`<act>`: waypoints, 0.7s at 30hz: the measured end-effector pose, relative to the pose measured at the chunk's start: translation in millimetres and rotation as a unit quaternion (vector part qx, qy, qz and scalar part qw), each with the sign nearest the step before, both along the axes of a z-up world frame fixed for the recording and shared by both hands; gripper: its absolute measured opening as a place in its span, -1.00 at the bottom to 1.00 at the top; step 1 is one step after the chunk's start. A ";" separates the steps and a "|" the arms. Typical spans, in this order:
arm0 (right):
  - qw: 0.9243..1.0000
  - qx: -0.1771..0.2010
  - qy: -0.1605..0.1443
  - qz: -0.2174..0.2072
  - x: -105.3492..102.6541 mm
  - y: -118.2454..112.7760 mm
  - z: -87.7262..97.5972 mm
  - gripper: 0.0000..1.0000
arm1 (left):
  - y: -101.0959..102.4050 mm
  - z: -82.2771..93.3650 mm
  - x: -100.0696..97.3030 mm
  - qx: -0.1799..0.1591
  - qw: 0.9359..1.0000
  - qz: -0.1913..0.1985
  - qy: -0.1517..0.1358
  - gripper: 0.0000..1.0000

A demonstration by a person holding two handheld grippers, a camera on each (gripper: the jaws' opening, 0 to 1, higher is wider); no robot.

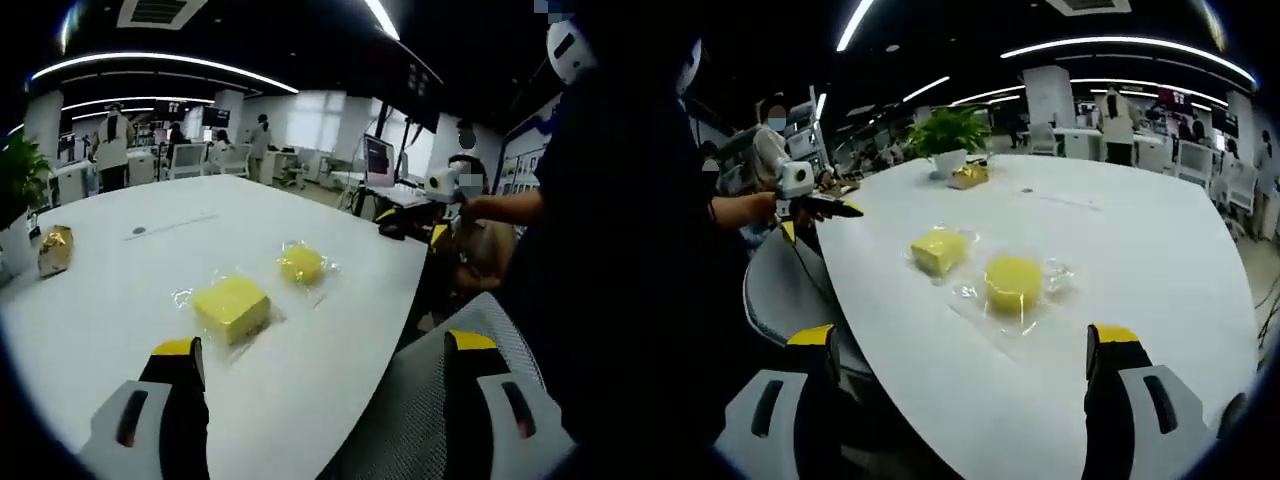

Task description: Compare the silicone blocks by pressing each to a similar depth, holding the contact briefly, and releasing to observe deformation and rebound differences across the visible hardness samples.

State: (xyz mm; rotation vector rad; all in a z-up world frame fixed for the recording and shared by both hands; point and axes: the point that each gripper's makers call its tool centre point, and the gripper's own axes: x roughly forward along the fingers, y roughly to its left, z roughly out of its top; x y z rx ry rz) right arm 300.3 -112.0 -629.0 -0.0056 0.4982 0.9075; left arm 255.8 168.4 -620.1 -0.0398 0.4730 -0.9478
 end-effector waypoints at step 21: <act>0.997 0.041 0.065 -0.002 -5.8 -0.9 4.8 0.75 | -5.9 5.8 -1.9 -0.012 0.999 0.002 0.050 0.98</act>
